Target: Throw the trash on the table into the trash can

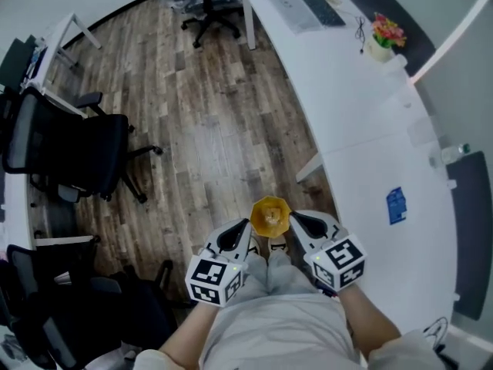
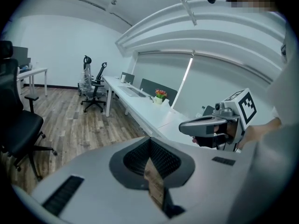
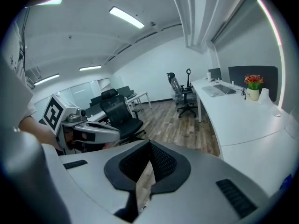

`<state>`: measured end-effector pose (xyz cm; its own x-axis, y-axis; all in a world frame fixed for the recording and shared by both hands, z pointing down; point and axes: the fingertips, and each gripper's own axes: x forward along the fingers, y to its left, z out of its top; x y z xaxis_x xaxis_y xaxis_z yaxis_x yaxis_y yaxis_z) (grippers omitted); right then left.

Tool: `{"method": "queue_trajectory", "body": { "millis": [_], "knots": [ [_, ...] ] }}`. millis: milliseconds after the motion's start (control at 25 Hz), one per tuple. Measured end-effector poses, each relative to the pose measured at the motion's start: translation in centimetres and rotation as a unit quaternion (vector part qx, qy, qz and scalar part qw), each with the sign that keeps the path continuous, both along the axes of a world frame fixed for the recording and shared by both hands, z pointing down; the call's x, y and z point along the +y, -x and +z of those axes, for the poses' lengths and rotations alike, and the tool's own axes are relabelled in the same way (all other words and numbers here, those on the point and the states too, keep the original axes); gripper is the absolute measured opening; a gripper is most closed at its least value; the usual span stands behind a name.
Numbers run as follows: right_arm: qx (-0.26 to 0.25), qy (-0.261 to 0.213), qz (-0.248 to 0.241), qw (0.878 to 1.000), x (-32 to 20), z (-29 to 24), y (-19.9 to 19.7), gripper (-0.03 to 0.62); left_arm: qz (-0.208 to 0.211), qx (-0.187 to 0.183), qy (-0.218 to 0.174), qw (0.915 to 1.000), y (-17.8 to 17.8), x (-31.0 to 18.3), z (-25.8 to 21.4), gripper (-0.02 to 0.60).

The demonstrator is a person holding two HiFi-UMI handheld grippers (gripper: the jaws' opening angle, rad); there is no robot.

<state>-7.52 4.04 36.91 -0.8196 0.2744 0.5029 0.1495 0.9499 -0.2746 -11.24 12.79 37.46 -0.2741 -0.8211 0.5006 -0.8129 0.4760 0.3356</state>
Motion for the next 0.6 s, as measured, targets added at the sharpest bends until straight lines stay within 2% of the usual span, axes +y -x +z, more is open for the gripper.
{"method": "queue_trajectory", "body": {
  "millis": [360,480,600],
  "knots": [
    [-0.015,0.009,0.018,1.0,-1.8,-2.7,-0.5,0.031,0.019,-0.027,-0.031,0.999,-0.2,-2.8,-4.2,0.002],
    [-0.02,0.007,0.022,1.0,-2.2,-3.3,-0.5,0.031,0.027,-0.032,-0.031,0.9986,-0.4,-3.1,-4.5,0.001],
    [-0.023,0.006,0.026,0.999,-2.7,-3.6,-0.6,0.031,0.052,-0.054,-0.02,0.997,-1.1,-3.7,-4.8,0.0]
  ]
}}
